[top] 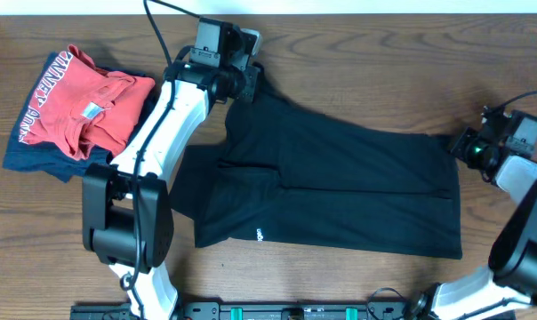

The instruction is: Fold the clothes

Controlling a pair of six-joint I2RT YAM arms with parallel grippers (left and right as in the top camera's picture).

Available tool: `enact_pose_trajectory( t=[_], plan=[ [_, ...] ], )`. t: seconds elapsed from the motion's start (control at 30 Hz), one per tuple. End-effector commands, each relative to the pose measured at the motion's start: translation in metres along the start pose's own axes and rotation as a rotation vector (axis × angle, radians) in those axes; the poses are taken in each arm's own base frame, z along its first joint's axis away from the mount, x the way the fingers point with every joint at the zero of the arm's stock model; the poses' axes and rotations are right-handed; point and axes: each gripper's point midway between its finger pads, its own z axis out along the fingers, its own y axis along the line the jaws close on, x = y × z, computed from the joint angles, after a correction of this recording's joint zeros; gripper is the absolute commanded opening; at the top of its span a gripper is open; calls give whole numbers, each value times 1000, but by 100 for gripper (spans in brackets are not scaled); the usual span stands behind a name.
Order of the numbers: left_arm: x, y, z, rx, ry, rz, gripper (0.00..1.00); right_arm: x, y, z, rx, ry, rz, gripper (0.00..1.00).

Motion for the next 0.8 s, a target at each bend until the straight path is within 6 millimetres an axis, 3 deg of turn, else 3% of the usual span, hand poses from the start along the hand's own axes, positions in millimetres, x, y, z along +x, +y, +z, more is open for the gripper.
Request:
enact_pose_trajectory(
  t=[0.0, 0.17, 0.27, 0.43, 0.6, 0.77],
  plan=[
    [5, 3, -17, -34, 30, 12, 6, -20, 15, -34, -22, -70, -29, 1],
    [33, -2, -36, -33, 139, -13, 6, -11, 11, -79, 25, -48, 85, 1],
    [45, -3, -44, -41, 187, -24, 6, -5, 1, -93, 98, -40, 104, 1],
    [77, 3, -57, -95, 318, -49, 6, 23, -16, -105, 212, 51, 159, 1],
    [115, 7, -69, -134, 475, -75, 6, 62, -38, -118, 332, 180, 319, 1],
    [149, 3, -81, -130, 616, -113, 6, 75, -49, -127, 369, 220, 369, 1]
  ],
)
